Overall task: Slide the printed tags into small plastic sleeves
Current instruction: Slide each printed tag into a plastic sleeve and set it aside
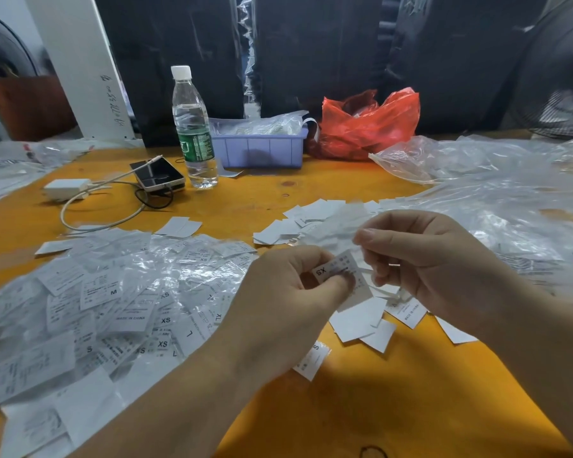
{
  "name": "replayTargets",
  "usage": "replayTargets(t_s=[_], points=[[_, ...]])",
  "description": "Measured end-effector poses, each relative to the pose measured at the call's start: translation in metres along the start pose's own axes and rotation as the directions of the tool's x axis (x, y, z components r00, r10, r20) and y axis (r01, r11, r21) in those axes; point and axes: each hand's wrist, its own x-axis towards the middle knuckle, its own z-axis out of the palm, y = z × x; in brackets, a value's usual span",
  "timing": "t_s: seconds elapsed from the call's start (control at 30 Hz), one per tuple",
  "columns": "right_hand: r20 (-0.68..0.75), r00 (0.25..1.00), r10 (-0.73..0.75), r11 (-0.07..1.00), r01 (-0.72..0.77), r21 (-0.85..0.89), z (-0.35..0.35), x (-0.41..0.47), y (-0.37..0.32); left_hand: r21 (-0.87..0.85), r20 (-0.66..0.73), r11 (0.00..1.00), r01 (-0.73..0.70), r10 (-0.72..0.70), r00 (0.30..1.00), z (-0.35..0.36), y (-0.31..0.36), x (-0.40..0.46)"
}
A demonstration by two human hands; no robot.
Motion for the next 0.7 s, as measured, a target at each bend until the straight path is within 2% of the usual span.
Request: replayTargets(t_s=[0.1,0.23,0.47,0.57,0.7], points=[[-0.002,1.0,-0.01,0.999,0.01,-0.04,-0.002,0.0,-0.001,-0.062,-0.035,0.998,0.024,-0.026,0.999,-0.003,-0.002,0.003],[0.1,0.994,0.051,0.998,-0.046,-0.051,0.001,-0.001,-0.001,-0.154,-0.058,0.987,0.041,-0.051,0.997,-0.007,-0.006,0.006],[0.211,0.971,0.115,0.992,-0.124,0.028,0.005,-0.001,0.001,-0.251,-0.14,0.967,0.035,-0.072,0.988,-0.01,-0.007,0.008],[0.208,0.975,0.081,0.996,-0.073,-0.043,0.006,-0.002,0.002,-0.253,-0.132,0.967,0.035,-0.071,0.989,-0.011,-0.007,0.008],[0.124,0.992,0.011,0.999,-0.005,-0.048,0.004,-0.002,0.0,-0.275,-0.114,0.961,0.039,-0.073,0.991,-0.012,-0.004,0.008]])
